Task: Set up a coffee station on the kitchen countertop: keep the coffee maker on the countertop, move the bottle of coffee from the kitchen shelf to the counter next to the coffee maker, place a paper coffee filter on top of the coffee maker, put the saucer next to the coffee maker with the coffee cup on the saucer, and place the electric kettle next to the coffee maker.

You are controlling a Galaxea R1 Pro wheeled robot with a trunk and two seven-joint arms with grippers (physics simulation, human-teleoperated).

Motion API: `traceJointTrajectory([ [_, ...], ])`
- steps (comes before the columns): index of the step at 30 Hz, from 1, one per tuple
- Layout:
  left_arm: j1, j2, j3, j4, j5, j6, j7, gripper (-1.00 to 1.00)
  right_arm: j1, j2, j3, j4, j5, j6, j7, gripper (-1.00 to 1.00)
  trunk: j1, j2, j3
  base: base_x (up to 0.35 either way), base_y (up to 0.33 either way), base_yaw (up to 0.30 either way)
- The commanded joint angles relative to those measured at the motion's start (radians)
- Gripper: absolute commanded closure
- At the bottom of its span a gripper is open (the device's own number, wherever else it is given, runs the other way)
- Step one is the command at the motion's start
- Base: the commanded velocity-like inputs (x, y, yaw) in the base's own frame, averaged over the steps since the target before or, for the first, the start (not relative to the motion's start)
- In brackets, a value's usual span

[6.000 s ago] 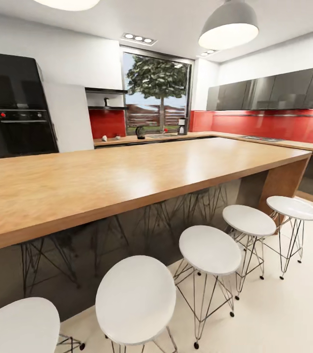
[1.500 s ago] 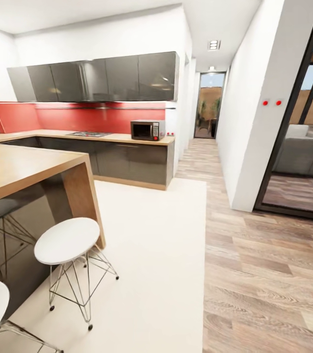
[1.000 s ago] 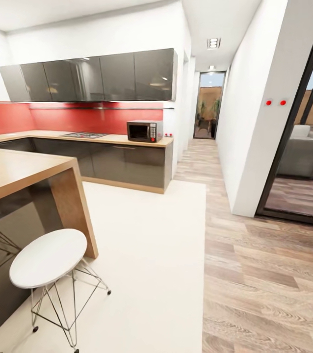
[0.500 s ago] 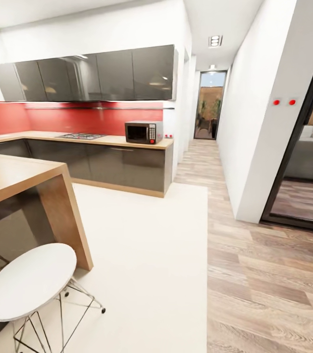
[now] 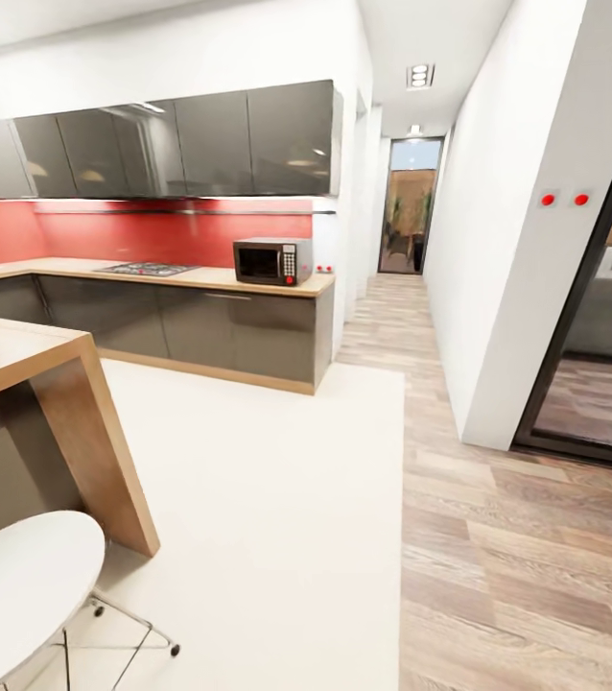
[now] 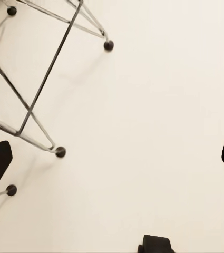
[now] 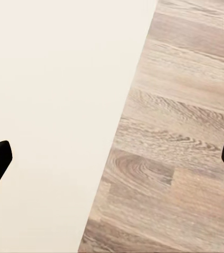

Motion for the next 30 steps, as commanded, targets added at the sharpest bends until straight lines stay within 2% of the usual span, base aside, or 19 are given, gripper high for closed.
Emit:
traceJointTrajectory([
  [1, 0.000, 0.000, 0.002, 0.001, 0.000, -0.003, 0.000, -1.00, 0.000, 0.000, 0.000, -0.001, 0.001, -0.002, 0.000, -1.00, 0.001, 0.000, -0.001, 0.321, -0.167, 0.000],
  [30, 0.000, 0.000, 0.003, 0.001, 0.000, -0.003, 0.000, -1.00, 0.000, 0.000, -0.001, -0.001, 0.001, -0.002, 0.000, -1.00, 0.001, 0.000, -0.001, 0.321, -0.148, 0.000],
])
